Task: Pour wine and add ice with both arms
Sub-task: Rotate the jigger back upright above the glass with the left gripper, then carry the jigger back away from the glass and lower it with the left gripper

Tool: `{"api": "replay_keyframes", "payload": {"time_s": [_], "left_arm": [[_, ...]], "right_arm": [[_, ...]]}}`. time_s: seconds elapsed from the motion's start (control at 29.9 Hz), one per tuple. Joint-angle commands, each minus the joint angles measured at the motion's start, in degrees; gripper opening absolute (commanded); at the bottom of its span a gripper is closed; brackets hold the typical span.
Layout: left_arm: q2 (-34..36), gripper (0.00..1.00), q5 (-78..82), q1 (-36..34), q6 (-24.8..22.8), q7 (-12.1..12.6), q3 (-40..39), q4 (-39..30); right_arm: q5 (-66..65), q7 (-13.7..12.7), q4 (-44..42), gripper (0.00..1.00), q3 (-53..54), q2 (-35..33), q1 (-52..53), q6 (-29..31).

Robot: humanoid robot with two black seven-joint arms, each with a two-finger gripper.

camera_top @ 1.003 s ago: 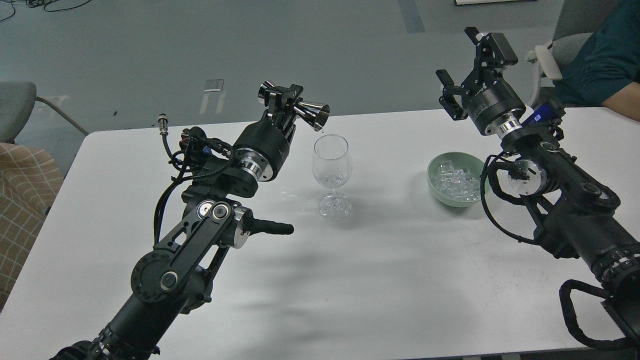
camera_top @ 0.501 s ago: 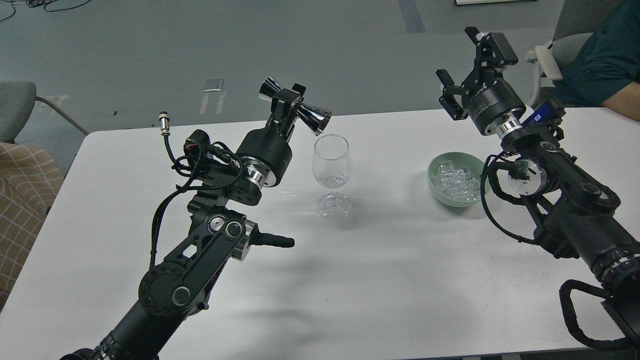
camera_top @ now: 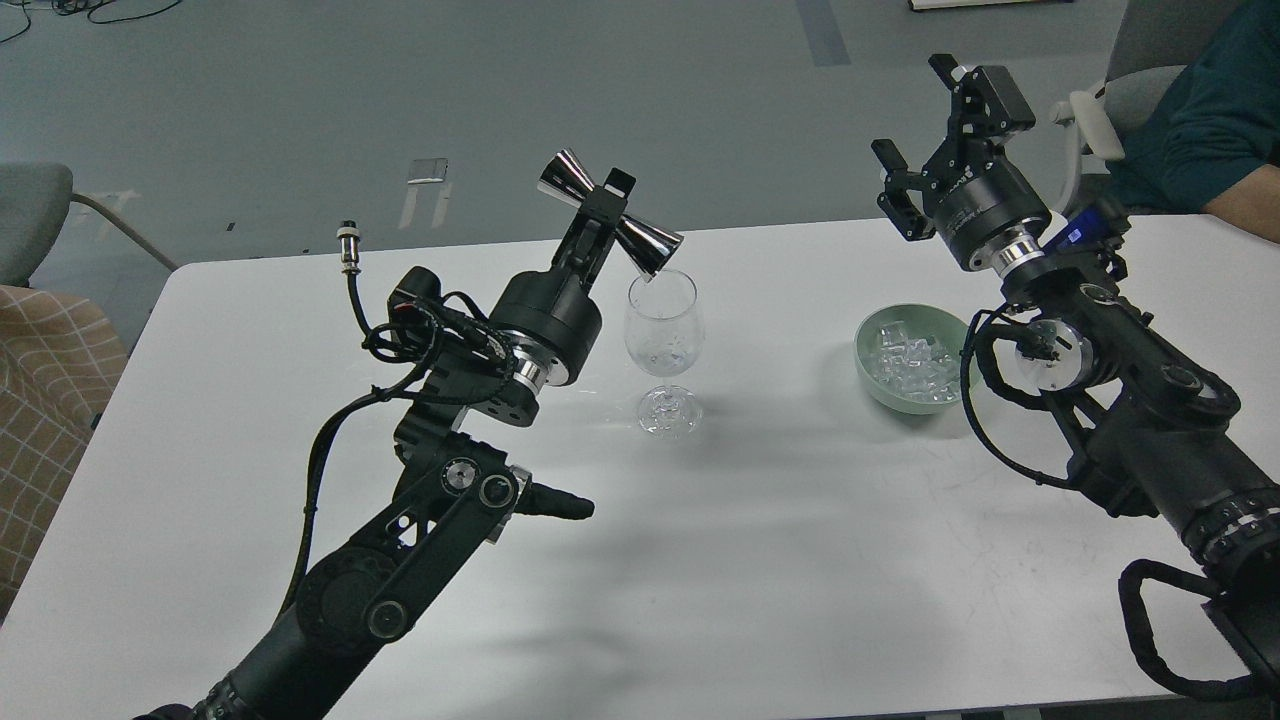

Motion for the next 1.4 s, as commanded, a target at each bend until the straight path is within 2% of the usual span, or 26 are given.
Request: {"api": "replay_keyframes", "payload": {"time_s": [0.0,0.17,0.3,0.5,0.74,0.97,1.24,1.3,1.37], "left_arm": [[0.0,0.0,0.0,-0.1,0.3,0.0,-0.1,0.3],[0.0,0.0,-2.7,-0.3,1.7,1.4,-1.2,0.7],[0.0,0.0,-14.9,-0.9,6.1,6.4,-2.8,0.4],[0.0,0.0,-29.2,-2.7,7.7,11.0,-10.5,-1.2],[0.0,0.0,-49.3,-2.7,7.9,11.8,-20.4,-4.9],[0.0,0.0,-70.4,0.2,7.7,11.8,-33.9,-6.6],[0.0,0.0,-79.9,7.4,7.1,11.9,-41.4,-6.5],[0.0,0.0,-80.8,9.5,6.2,12.0,-42.3,-6.2],[0.0,0.0,-81.5,11.9,3.2,11.9,-42.5,-6.0]], "right_arm": [[0.0,0.0,0.0,1.0,-0.1,0.0,-0.1,0.0],[0.0,0.0,0.1,1.0,-0.1,0.2,-0.1,0.0],[0.0,0.0,0.0,1.0,-0.1,0.4,-0.1,0.0],[0.0,0.0,0.1,1.0,0.0,0.3,-0.1,0.0],[0.0,0.0,0.1,1.0,0.0,0.3,-0.1,-0.1],[0.0,0.0,0.0,1.0,0.0,0.2,-0.1,-0.1],[-0.1,0.0,0.0,1.0,-0.1,0.3,-0.2,-0.1],[-0.1,0.0,-0.1,1.0,-0.1,0.3,-0.1,-0.1],[-0.1,0.0,-0.1,1.0,-0.1,0.5,-0.1,-0.1]]}}
